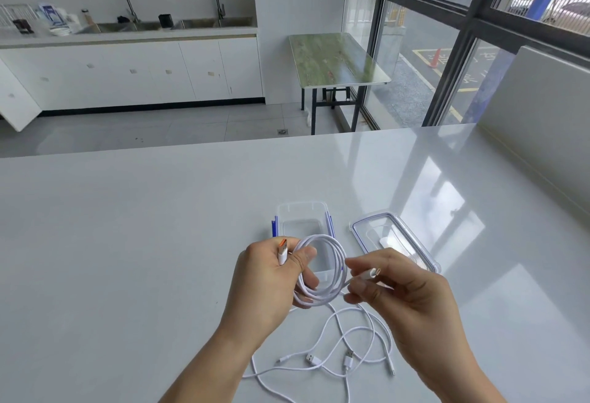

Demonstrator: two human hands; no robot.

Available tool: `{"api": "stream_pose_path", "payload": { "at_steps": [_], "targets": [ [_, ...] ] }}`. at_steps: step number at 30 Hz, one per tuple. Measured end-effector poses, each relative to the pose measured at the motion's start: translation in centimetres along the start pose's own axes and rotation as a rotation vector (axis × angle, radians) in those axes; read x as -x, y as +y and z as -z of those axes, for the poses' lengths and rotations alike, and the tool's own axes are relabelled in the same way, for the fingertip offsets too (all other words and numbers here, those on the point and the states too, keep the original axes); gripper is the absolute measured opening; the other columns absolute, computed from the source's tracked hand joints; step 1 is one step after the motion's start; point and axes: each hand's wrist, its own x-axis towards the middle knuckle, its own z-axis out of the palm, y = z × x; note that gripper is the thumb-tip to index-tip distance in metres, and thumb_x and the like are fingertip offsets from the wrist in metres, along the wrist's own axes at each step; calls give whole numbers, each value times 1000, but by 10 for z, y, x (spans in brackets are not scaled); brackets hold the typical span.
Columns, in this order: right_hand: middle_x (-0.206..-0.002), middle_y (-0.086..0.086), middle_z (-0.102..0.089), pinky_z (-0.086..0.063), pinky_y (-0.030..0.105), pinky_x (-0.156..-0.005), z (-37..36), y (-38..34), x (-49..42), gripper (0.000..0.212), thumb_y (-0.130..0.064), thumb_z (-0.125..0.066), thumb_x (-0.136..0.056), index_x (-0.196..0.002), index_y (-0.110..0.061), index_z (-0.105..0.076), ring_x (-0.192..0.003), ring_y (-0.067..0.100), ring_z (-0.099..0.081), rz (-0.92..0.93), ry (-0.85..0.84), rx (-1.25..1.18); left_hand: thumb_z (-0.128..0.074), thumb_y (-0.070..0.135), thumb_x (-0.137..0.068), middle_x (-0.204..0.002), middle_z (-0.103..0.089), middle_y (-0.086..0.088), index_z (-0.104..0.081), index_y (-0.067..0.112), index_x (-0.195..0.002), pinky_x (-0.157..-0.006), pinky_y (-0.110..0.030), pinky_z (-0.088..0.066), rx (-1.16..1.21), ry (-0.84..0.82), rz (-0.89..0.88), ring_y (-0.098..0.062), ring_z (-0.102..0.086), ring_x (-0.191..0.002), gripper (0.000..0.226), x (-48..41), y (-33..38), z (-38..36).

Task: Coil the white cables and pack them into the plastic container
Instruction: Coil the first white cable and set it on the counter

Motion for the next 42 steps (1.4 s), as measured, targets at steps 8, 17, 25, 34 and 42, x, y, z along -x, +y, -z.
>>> {"api": "stream_pose_path", "payload": {
  "at_steps": [8,17,25,34,42],
  "targets": [
    [-72,-5,-69,-48,22,-55,-9,5,-9,31,-3,-85,-75,-80,-33,-76,-58,9,-60,59,39,204,-65,24,-94,-61,-73,4,-70,21,-70,-55,-25,-56,-147,-1,-128,-14,-67,-49,24,6,3,-3],
    [-78,12,-70,-52,39,-60,-19,19,-12,22,3,-83,-73,-78,-18,-78,-61,23,-63,-60,103,-72,-63,27,-94,-60,-73,4,-70,28,-78,-53,-14,-50,-89,3,-201,-10,-67,-49,18,13,3,-7],
    [-80,10,-69,-56,35,-55,-14,16,-23,34,-1,-84,-65,-86,-17,-62,-60,34,-69,-197,91,-93,-66,26,-93,-60,-70,4,-67,27,-76,-51,-10,-44,-131,-42,-260,-7,-61,-46,17,13,4,-9],
    [-87,14,-67,-51,33,-67,-9,22,-26,43,-1,-78,-66,-108,-9,-73,-71,22,-63,-510,-36,-684,-66,23,-93,-60,-71,2,-68,27,-76,-53,-11,-48,-83,-84,-209,-8,-64,-49,18,9,-2,-6],
    [-85,13,-76,-60,23,-59,-9,25,-26,14,-2,-73,-71,-84,-7,-77,-66,16,-72,-537,174,-873,-67,16,-92,-65,-75,-8,-72,18,-76,-61,-31,-60,159,-56,-104,-22,-71,-57,17,8,-11,-3]
  ]
}}
